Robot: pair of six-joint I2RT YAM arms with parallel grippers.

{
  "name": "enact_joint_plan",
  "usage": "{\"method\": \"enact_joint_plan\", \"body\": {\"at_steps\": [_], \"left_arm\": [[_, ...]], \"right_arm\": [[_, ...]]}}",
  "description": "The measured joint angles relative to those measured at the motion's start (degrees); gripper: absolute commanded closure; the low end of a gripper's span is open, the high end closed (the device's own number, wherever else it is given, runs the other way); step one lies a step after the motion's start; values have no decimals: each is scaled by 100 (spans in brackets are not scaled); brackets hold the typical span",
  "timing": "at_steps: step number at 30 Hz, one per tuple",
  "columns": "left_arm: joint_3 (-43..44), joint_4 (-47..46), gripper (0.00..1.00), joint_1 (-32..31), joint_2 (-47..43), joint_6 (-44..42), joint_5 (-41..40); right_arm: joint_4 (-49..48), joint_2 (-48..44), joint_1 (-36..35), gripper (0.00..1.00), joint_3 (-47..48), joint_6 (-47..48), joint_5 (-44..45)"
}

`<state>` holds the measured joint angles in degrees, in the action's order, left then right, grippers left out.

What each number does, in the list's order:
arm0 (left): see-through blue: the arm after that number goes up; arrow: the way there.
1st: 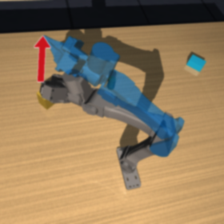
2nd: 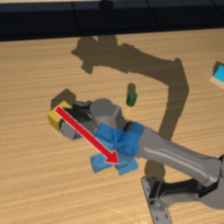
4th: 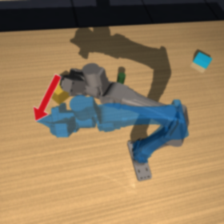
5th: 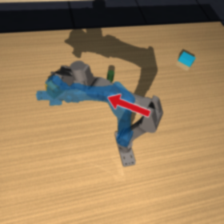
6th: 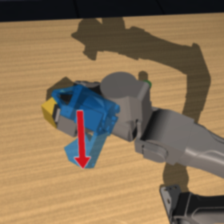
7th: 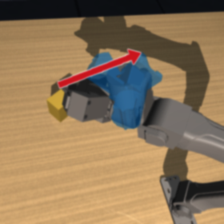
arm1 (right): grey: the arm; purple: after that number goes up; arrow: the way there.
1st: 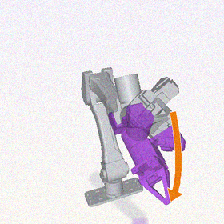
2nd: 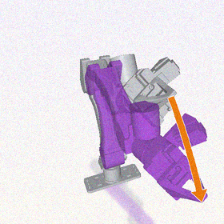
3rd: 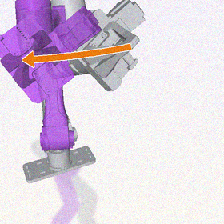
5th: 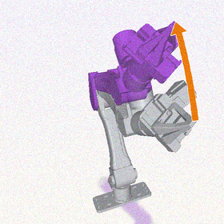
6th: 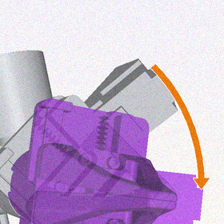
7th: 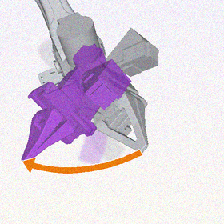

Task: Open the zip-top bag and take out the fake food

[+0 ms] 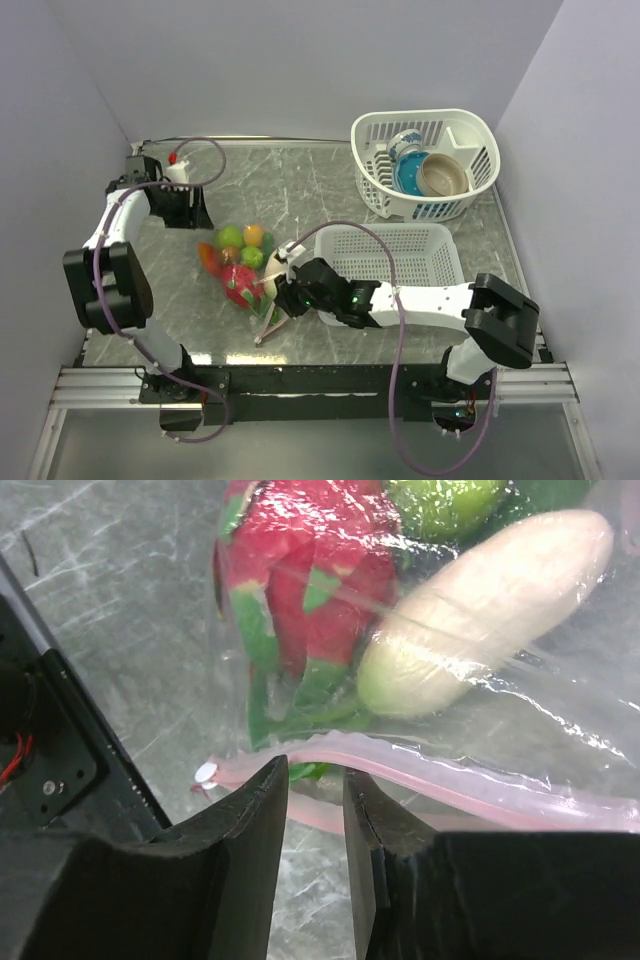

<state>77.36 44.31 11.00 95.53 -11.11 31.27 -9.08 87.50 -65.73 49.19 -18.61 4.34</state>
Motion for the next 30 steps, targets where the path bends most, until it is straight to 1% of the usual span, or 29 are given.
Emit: {"method": "enact_joint_plan", "body": {"at_steps": [2,3,4,5,9,10,11,12,13,16,18,22,26,30], "left_arm": [[-212,-129,40,0,271,9,-109],[-293,-177,41,4,352,13,-160],[-365,-227,40,4,422,15,-236],[-411,-273,40,0,479,24,-310],[-398,-516,37,-17,599,61,-411],[-378,-560,41,-35,632,90,-415],[-361,-605,51,-55,662,111,-413],[-352,-643,65,-85,688,138,-413],[-348,-680,98,-133,715,166,-409],[-297,-673,99,-315,826,199,-306],[-107,-586,99,-450,1012,199,-247],[-33,-595,99,-564,1137,177,-271],[-50,-581,99,-437,1121,79,-389],[-302,-597,99,-155,988,-96,-767]], "right_arm": [[72,83,0,55,76,-20,66],[146,131,2,49,133,-35,90],[214,201,7,47,203,-55,120],[284,280,7,43,293,-85,166],[581,651,7,21,673,-238,424],[647,719,7,21,728,-262,481],[723,791,7,21,787,-321,553],[767,850,7,21,828,-358,603],[828,916,4,21,883,-422,664],[981,1023,7,21,942,-597,796],[1058,1025,4,21,942,-673,835],[1058,1025,4,21,931,-752,837],[951,1012,-13,21,798,-772,813],[861,1005,-28,22,691,-793,789]]}}
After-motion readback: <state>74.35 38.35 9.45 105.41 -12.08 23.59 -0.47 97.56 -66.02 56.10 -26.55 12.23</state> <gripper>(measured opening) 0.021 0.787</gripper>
